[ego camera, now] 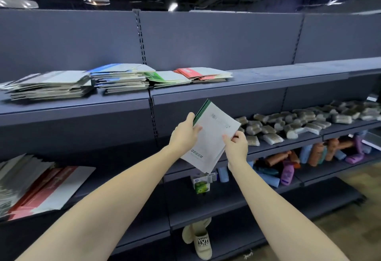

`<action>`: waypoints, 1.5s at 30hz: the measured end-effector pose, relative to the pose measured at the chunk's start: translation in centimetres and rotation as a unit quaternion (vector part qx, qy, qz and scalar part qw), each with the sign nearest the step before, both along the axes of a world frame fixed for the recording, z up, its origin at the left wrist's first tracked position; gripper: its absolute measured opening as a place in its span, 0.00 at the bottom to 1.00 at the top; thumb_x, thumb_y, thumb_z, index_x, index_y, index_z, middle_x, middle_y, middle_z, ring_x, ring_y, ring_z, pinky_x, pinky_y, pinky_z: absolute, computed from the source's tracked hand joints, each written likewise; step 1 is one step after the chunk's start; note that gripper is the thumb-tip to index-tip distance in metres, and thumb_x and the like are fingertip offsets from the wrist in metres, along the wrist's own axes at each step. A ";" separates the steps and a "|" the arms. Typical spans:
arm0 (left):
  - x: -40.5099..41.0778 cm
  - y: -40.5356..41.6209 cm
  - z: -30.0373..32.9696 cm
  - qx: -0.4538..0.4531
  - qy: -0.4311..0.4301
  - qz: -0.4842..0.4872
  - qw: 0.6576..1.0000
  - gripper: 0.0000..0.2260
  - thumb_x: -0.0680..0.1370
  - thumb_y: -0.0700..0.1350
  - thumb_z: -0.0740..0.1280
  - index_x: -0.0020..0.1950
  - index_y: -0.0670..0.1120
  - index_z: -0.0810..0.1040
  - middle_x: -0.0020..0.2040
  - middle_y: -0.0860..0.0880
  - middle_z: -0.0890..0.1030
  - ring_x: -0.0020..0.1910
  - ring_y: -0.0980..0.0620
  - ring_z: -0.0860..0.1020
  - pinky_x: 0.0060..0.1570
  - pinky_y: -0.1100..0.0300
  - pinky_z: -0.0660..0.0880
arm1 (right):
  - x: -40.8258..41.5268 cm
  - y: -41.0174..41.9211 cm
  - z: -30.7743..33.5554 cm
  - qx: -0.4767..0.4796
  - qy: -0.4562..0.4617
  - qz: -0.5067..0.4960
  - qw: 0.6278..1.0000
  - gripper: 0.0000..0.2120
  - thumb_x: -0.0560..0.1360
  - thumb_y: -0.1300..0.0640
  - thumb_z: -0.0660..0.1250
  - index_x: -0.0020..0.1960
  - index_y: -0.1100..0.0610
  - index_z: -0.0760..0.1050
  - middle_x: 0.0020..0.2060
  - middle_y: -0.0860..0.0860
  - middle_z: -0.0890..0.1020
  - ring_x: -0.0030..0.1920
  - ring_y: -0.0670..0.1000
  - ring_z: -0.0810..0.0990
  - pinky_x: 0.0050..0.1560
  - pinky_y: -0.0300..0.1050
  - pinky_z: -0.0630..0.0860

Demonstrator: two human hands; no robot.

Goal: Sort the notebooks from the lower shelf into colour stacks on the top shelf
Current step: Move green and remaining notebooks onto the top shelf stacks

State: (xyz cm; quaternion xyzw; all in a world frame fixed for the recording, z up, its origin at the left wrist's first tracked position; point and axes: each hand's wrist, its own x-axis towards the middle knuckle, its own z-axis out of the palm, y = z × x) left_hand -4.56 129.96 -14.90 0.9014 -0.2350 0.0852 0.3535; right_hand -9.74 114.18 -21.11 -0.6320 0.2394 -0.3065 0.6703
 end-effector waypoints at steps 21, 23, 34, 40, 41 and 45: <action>6.1 8.2 14.5 -0.248 -0.051 0.110 0.961 0.13 0.82 0.52 0.64 0.53 0.42 0.73 0.47 0.45 0.78 0.42 0.48 0.74 0.43 0.52 0.71 | 8.4 5.3 16.2 -0.056 -0.063 0.121 0.989 0.03 0.75 0.60 0.73 0.46 0.55 0.79 0.46 0.50 0.85 0.48 0.54 0.85 0.49 0.59 0.84; 7.0 9.7 15.4 -0.252 -0.054 0.133 0.957 0.11 0.83 0.51 0.62 0.52 0.42 0.73 0.46 0.46 0.76 0.42 0.48 0.73 0.43 0.52 0.72 | 9.8 6.4 17.4 -0.071 -0.069 0.137 0.986 0.04 0.75 0.60 0.71 0.46 0.54 0.77 0.46 0.50 0.84 0.49 0.54 0.84 0.50 0.60 0.83; 14.6 14.2 22.7 -0.258 -0.072 0.215 0.939 0.13 0.83 0.49 0.60 0.41 0.45 0.63 0.37 0.50 0.68 0.32 0.50 0.64 0.32 0.55 0.61 | 16.1 8.7 25.5 -0.185 -0.146 -0.002 0.972 0.01 0.78 0.57 0.69 0.47 0.53 0.78 0.40 0.43 0.81 0.42 0.52 0.81 0.42 0.41 0.77; 19.0 15.3 24.4 -0.261 -0.064 0.229 0.936 0.11 0.83 0.49 0.60 0.46 0.43 0.66 0.42 0.47 0.71 0.33 0.51 0.67 0.32 0.57 0.63 | 18.5 8.2 25.6 -0.203 -0.183 0.010 0.962 0.06 0.78 0.61 0.65 0.44 0.54 0.70 0.39 0.49 0.80 0.40 0.49 0.76 0.36 0.40 0.69; 19.5 15.5 24.5 -0.271 -0.056 0.229 0.933 0.11 0.83 0.49 0.60 0.47 0.43 0.67 0.44 0.47 0.72 0.33 0.51 0.67 0.32 0.57 0.64 | 19.0 7.9 24.9 -0.208 -0.180 0.028 0.961 0.06 0.77 0.61 0.64 0.43 0.54 0.69 0.41 0.48 0.80 0.42 0.49 0.77 0.37 0.40 0.70; 21.3 15.9 24.5 -0.261 -0.027 0.255 0.931 0.11 0.83 0.48 0.61 0.46 0.43 0.66 0.42 0.47 0.71 0.33 0.51 0.67 0.30 0.57 0.63 | 20.8 5.3 22.8 -0.287 -0.090 0.108 0.948 0.03 0.75 0.65 0.67 0.44 0.61 0.72 0.42 0.49 0.82 0.41 0.48 0.78 0.33 0.30 0.70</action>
